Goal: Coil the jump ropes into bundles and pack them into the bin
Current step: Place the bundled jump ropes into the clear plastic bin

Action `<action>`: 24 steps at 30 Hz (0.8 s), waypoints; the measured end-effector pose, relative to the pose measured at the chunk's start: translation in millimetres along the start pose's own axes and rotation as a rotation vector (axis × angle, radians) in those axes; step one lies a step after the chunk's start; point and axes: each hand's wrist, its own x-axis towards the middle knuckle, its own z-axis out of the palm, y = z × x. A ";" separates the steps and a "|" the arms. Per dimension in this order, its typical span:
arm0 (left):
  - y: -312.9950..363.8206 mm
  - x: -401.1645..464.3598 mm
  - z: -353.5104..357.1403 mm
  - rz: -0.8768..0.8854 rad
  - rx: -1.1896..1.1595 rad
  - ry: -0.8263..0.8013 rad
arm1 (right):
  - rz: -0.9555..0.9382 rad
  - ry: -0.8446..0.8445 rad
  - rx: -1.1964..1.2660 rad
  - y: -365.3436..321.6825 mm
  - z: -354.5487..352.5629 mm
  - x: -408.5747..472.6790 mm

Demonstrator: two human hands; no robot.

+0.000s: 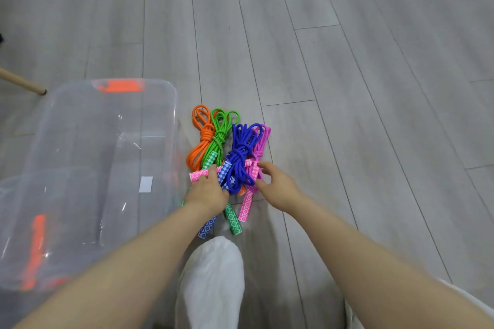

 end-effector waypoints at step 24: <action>-56.3 -77.2 -49.9 -0.059 -0.333 0.369 | -0.463 -0.031 -0.442 -107.9 6.3 -39.2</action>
